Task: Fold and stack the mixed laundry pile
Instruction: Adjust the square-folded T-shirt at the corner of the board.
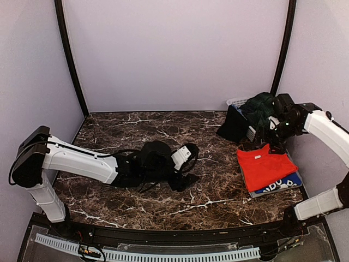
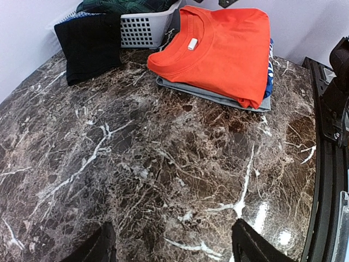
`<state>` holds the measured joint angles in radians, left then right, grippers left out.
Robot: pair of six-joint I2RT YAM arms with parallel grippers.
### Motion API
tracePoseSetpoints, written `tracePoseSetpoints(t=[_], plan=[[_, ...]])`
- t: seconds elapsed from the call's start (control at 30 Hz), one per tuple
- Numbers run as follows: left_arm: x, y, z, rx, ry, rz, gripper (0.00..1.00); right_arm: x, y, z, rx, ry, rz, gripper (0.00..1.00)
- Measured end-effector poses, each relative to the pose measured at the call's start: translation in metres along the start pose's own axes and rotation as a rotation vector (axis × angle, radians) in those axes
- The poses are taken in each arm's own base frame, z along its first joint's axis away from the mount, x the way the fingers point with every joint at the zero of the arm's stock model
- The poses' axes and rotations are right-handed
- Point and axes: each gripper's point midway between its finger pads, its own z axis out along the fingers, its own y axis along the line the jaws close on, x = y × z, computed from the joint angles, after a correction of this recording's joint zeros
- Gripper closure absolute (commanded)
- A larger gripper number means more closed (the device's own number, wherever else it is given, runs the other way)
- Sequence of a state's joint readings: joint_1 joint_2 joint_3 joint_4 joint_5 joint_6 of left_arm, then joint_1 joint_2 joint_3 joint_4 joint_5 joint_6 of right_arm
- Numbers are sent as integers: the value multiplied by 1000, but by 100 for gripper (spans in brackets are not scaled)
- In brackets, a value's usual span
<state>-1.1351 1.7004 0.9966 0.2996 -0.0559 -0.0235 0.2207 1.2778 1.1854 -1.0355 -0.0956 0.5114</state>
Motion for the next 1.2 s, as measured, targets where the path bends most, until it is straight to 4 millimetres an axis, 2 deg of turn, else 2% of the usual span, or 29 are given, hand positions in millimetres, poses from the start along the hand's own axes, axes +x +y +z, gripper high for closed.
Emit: tracePoseSetpoints(t=[0.13,0.37,0.67,0.8,0.93,1.03,1.2], plan=[[7,-4,4,20,22,-23,28,20,-24,25,32,5,138,14],[9,-5,5,30,37,-32,28,19,-91,61,106,-44,422,11],[13,-2,6,21,56,-35,27,11,-139,72,128,-115,600,7],[16,0,6,14,68,-34,24,4,-150,69,112,-135,617,3],[18,3,5,-1,76,-34,23,-9,-148,59,88,-155,570,2],[18,4,5,-5,76,-35,23,-26,-137,39,37,-228,491,1],[18,5,5,-7,77,-40,21,-44,-108,0,-91,-363,352,2]])
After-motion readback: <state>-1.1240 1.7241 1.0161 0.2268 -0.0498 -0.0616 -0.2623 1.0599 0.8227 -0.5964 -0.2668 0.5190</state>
